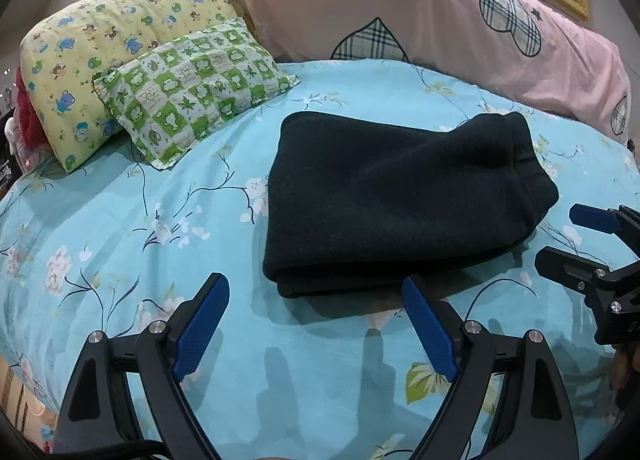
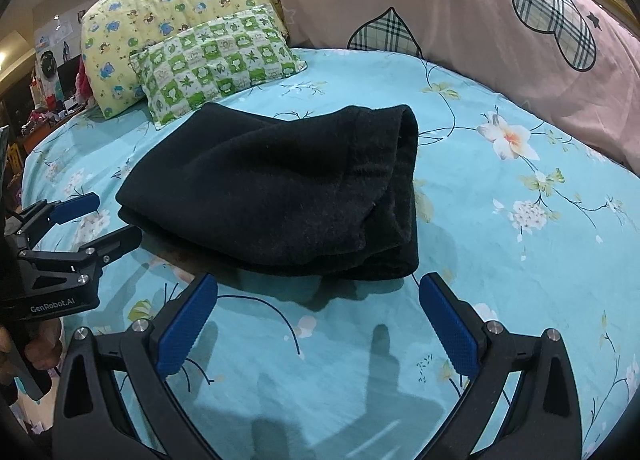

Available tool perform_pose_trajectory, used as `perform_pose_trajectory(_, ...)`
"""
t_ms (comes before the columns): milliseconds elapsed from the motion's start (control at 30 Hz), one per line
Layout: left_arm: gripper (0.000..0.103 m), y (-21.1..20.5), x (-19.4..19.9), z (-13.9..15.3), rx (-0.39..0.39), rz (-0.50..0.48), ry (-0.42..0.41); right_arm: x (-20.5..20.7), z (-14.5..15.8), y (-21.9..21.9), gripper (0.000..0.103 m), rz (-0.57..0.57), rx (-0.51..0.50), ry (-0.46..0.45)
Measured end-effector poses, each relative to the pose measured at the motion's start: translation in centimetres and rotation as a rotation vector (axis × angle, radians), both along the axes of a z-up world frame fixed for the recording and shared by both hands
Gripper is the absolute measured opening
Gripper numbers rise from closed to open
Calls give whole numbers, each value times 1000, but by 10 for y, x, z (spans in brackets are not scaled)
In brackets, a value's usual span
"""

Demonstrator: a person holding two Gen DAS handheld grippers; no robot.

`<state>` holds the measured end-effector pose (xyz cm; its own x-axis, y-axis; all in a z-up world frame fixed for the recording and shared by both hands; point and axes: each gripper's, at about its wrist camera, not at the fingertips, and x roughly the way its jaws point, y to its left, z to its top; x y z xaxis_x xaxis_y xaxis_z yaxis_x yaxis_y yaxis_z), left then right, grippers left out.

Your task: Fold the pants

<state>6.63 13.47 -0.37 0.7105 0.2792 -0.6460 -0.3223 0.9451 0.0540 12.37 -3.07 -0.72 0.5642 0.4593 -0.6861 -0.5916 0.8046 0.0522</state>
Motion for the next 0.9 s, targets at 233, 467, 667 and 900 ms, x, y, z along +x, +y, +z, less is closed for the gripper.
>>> perform_pose_trajectory(233, 89, -4, 2, -2, 10, -8, 5, -1, 0, 1, 101, -1, -8, -6)
perform_pose_trajectory(467, 89, -5, 3, -2, 14, -7, 6, -3, 2, -1, 101, -12, -3, -18)
perform_pose_trajectory(667, 89, -5, 3, -2, 18, -5, 5, 0, 3, -3, 101, -25, 5, -17)
perform_pose_trajectory(900, 90, -5, 4, 3, 20, -6, -7, 0, 6, -4, 101, -32, 19, -17)
